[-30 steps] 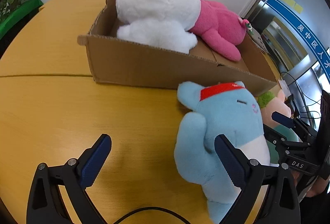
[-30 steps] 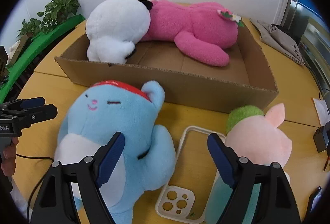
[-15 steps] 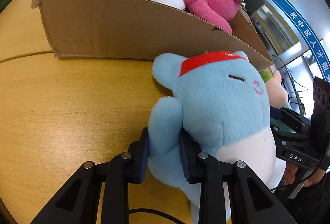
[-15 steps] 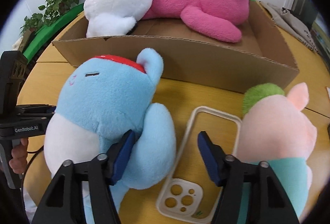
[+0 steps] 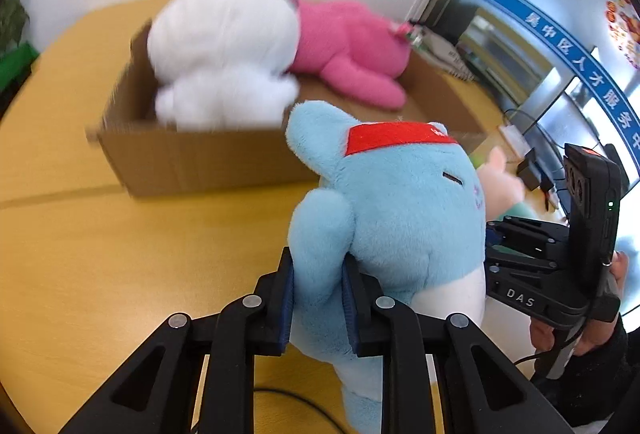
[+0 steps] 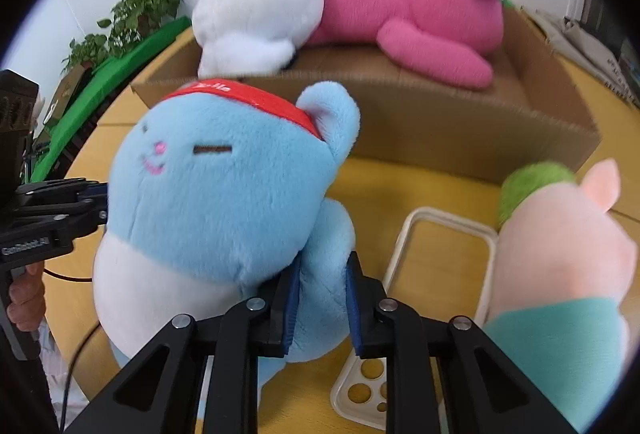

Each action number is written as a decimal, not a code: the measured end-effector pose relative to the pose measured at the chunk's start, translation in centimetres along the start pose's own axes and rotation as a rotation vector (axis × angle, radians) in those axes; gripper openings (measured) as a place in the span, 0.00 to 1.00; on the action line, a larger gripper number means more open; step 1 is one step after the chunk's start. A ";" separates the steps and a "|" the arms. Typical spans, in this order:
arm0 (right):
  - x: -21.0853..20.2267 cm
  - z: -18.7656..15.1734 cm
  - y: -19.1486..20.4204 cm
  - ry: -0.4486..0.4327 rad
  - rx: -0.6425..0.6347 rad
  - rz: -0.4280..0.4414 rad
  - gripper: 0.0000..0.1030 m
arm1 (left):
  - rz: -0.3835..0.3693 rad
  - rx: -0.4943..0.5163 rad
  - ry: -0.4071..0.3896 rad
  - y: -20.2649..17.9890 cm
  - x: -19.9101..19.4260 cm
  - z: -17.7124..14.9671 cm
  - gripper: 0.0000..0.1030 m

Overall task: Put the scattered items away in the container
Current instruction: 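Close both grippers on the blue bear with red headband, then carry the blue bear into the box beside the panda and release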

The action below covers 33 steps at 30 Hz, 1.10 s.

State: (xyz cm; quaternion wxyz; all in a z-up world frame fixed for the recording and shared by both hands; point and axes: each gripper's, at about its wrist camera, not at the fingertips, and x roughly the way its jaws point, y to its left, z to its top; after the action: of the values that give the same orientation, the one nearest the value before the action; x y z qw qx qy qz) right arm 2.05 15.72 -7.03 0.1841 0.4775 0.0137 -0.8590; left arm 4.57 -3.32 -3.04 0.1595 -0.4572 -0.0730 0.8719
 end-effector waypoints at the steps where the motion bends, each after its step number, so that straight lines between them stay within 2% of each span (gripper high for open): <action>1: -1.0 0.5 0.1 -0.035 -0.002 -0.003 0.19 | 0.009 0.017 -0.038 -0.6 -1.1 1.1 0.21; 5: -5.7 4.2 0.0 -0.197 -0.020 -0.025 0.19 | 0.036 0.072 -0.168 -1.9 -4.3 6.3 0.21; 9: -9.0 10.1 -0.7 -0.346 -0.053 -0.081 0.19 | 0.051 0.090 -0.245 -1.8 -4.3 12.8 0.21; 11: -9.3 13.5 -1.7 -0.398 -0.060 -0.112 0.19 | 0.063 0.092 -0.258 -1.5 -2.8 15.7 0.21; 14: -8.2 16.7 -3.2 -0.426 -0.054 -0.148 0.19 | 0.080 0.059 -0.210 0.0 2.1 18.8 0.22; 17: -4.4 18.4 -5.1 -0.406 -0.038 -0.184 0.19 | 0.099 0.017 -0.084 1.7 8.9 19.6 0.23; 19: -0.5 18.8 -6.2 -0.341 -0.012 -0.214 0.19 | 0.111 0.007 0.010 2.8 13.8 19.2 0.23; 21: 3.5 18.2 -6.8 -0.253 0.013 -0.264 0.18 | 0.163 0.075 0.015 2.1 15.6 18.5 0.23; 23: 7.4 16.9 -7.1 -0.136 0.007 -0.308 0.13 | 0.224 0.136 0.003 0.9 16.0 18.2 0.25; 24: 8.8 16.2 -7.4 -0.086 0.019 -0.274 0.01 | 0.246 0.144 0.005 0.8 16.1 18.2 0.25; 25: 9.6 15.6 -7.5 -0.065 0.028 -0.252 0.02 | 0.265 0.151 0.007 0.7 16.2 18.2 0.25; 27: 9.3 14.8 -7.4 -0.094 0.040 -0.243 0.02 | 0.285 0.157 0.004 0.9 16.3 18.0 0.25; 33: 9.2 14.7 -7.4 -0.091 0.057 -0.226 0.02 | 0.273 0.125 -0.002 1.1 15.4 17.7 0.30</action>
State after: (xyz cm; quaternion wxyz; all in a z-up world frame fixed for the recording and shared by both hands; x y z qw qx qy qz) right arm -16.76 16.92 -7.73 0.0729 0.4385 0.0349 -0.8951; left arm -18.39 1.28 -5.20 0.0676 -0.4513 0.0443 0.8887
